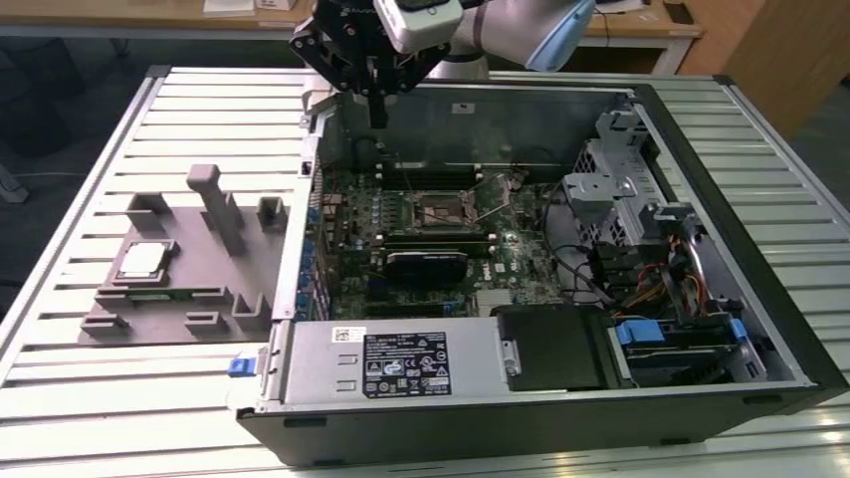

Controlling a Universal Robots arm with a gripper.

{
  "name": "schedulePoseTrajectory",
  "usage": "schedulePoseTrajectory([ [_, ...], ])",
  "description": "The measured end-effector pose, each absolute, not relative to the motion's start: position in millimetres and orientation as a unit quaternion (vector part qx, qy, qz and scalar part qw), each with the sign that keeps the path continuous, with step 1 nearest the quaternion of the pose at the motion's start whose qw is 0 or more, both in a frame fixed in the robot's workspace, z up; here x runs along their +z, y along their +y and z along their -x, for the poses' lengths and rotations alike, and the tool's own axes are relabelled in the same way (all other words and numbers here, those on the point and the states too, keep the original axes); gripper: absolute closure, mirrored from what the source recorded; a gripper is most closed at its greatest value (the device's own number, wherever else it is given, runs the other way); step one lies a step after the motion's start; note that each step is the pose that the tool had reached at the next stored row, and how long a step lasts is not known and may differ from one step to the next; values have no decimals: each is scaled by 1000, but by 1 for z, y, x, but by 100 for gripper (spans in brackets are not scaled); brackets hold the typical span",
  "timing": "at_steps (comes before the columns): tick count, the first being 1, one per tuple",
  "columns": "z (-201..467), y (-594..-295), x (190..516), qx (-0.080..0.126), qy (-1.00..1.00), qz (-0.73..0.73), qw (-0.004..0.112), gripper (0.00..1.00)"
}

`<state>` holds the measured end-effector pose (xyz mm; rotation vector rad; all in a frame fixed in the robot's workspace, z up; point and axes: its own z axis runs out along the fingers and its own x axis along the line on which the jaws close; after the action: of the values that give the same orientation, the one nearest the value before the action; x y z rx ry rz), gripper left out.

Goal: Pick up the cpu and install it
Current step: 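Reach for the cpu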

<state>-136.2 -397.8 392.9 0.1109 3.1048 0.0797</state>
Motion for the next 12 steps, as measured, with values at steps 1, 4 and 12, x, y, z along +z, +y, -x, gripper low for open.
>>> schedulePoseTrajectory([
  [1, 137, -398, 393, 26, 999, -36, 17, 89],
  [4, 142, -398, 393, 26, 999, -36, 17, 89],
  [12, 154, -398, 393, 26, 999, -36, 17, 89],
])
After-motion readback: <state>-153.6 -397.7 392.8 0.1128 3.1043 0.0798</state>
